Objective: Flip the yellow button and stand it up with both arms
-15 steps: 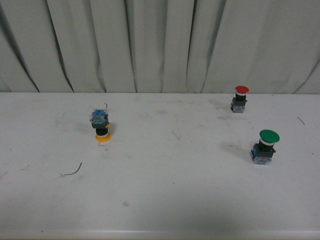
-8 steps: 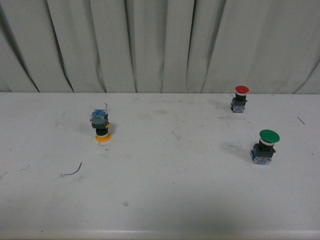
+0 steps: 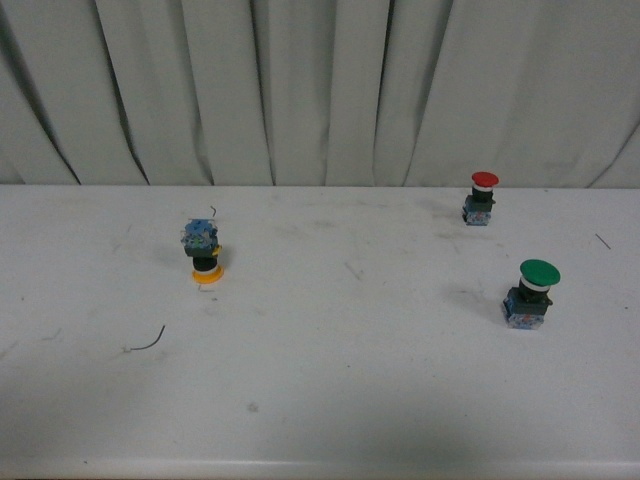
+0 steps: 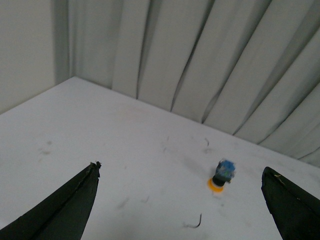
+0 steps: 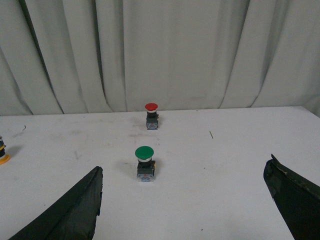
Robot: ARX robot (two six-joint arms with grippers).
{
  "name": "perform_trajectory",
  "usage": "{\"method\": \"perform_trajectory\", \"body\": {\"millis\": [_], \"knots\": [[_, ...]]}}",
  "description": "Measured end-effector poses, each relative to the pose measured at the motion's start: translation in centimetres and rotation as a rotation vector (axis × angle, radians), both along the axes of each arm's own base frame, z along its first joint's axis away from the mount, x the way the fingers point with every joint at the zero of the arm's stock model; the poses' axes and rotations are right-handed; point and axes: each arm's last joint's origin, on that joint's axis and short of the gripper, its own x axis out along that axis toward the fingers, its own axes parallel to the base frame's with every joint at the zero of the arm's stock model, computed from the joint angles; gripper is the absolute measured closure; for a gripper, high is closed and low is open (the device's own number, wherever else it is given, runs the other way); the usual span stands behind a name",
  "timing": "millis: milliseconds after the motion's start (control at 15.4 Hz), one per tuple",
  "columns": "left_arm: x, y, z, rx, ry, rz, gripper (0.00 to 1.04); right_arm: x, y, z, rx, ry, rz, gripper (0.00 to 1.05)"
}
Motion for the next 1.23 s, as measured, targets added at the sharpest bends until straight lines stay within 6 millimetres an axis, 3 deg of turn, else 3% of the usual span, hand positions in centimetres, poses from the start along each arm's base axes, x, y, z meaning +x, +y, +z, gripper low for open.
{"method": "perform_trajectory", "body": {"millis": [194, 259, 324, 454, 519, 648, 843, 1231], "knots": [[8.3, 0.3, 2.8, 0.034, -0.038, -0.165, 0.07, 0.0, 0.0, 0.0, 0.0, 0.0, 0.0, 0.06], [12.2, 0.3, 3.3, 0.049, -0.003, -0.204, 0.07, 0.0, 0.0, 0.0, 0.0, -0.001, 0.0, 0.06], [16.3, 0.2, 2.8, 0.066, 0.08, -0.244, 0.07, 0.0, 0.0, 0.0, 0.0, 0.0, 0.0, 0.06], [23.7, -0.7, -0.1, 0.089, 0.287, -0.29, 0.07, 0.0, 0.0, 0.0, 0.0, 0.0, 0.0, 0.06], [26.6, -1.6, -1.2, 0.087, 0.361, -0.334, 0.07, 0.0, 0.0, 0.0, 0.0, -0.001, 0.0, 0.06], [30.4, -3.7, -1.4, 0.079, 0.439, -0.429, 0.07, 0.0, 0.0, 0.0, 0.0, 0.0, 0.0, 0.06], [32.4, -6.0, -1.6, 0.137, 0.564, -0.512, 0.07, 0.0, 0.0, 0.0, 0.0, -0.001, 0.0, 0.06], [32.4, -7.3, -4.3, 0.35, 0.708, -0.509, 0.07, 0.0, 0.0, 0.0, 0.0, 0.0, 0.0, 0.06]]}}
